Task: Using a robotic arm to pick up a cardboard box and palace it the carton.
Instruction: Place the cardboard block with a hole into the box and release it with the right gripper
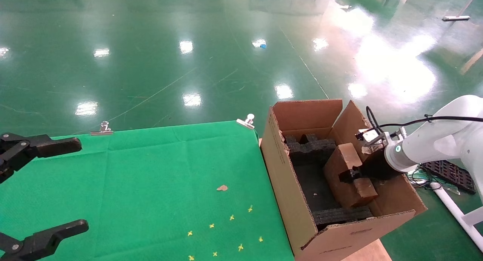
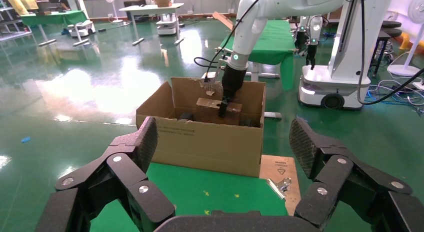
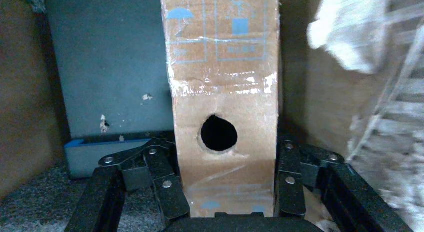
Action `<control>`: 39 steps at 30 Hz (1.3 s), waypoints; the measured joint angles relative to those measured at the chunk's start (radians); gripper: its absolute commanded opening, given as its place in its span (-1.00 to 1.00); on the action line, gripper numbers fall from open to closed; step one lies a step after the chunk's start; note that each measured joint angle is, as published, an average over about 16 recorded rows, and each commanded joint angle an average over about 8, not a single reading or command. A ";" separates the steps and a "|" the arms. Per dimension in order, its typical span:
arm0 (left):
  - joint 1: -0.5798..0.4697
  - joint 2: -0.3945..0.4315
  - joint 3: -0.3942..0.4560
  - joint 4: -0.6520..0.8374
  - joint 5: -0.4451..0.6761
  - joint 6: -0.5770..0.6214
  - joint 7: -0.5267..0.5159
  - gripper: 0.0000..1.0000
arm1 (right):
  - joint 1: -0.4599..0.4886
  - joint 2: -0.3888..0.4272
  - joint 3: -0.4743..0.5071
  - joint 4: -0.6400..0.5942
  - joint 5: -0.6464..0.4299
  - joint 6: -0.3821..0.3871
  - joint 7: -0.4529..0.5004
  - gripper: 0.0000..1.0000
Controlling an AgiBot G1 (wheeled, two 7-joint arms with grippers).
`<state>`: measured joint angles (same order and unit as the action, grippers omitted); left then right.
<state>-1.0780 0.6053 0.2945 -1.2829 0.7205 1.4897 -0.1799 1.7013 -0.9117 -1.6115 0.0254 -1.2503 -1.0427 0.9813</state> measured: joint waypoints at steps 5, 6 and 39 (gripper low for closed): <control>0.000 0.000 0.000 0.000 0.000 0.000 0.000 1.00 | 0.005 -0.001 -0.001 -0.008 -0.001 -0.010 -0.005 1.00; 0.000 0.000 0.000 0.000 0.000 0.000 0.000 1.00 | 0.007 -0.001 -0.001 -0.009 -0.002 -0.013 -0.005 1.00; 0.000 -0.001 0.002 0.000 -0.002 -0.001 0.001 1.00 | 0.269 0.011 -0.005 0.026 -0.012 -0.098 -0.122 1.00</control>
<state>-1.0785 0.6044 0.2967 -1.2829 0.7189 1.4887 -0.1788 1.9699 -0.9009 -1.6166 0.0514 -1.2628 -1.1409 0.8598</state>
